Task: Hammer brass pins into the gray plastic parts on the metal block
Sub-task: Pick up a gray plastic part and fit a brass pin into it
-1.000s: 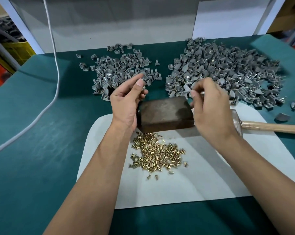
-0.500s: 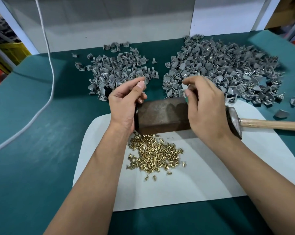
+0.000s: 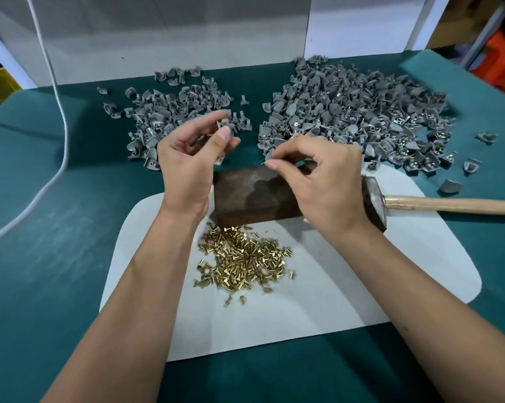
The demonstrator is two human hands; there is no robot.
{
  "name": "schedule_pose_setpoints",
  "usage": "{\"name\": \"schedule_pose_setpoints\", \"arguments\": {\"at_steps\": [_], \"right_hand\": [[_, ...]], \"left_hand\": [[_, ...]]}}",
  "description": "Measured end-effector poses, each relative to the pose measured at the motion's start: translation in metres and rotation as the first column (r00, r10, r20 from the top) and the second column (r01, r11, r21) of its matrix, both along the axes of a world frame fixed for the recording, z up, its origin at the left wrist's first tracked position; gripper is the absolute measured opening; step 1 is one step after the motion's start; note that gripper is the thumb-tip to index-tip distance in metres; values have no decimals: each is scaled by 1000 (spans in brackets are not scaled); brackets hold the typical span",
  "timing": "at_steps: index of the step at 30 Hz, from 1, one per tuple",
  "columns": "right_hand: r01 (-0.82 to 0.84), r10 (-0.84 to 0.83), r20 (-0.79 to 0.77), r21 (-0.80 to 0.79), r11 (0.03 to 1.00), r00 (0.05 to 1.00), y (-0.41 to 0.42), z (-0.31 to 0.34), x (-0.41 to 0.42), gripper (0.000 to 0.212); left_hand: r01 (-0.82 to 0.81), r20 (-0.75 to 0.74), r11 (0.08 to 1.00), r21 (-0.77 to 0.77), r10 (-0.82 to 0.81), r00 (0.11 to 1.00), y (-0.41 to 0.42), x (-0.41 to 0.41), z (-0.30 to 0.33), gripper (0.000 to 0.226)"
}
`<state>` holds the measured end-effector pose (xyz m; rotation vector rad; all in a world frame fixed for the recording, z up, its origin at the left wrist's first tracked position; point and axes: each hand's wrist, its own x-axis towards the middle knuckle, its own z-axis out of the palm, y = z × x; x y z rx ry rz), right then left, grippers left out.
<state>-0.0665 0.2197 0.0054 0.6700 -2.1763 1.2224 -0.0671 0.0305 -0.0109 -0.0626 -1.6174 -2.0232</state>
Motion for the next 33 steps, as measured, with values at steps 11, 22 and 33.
{"name": "schedule_pose_setpoints", "arguments": {"at_steps": [11,22,33], "right_hand": [[-95,143,213,-221,971,967,-3,-4,6,12],[-128,138,93,-105,986,986,2,-5,0,17],[-172,179,58,-111,979,982,1,-7,-1,12]], "left_hand": [[-34,-54,900,-434,12,998,10,22,-2,35],[188,60,948,-258,-178,982,18,22,-11,32],[213,93,954,-211,-197,976,16,22,-10,30]]}}
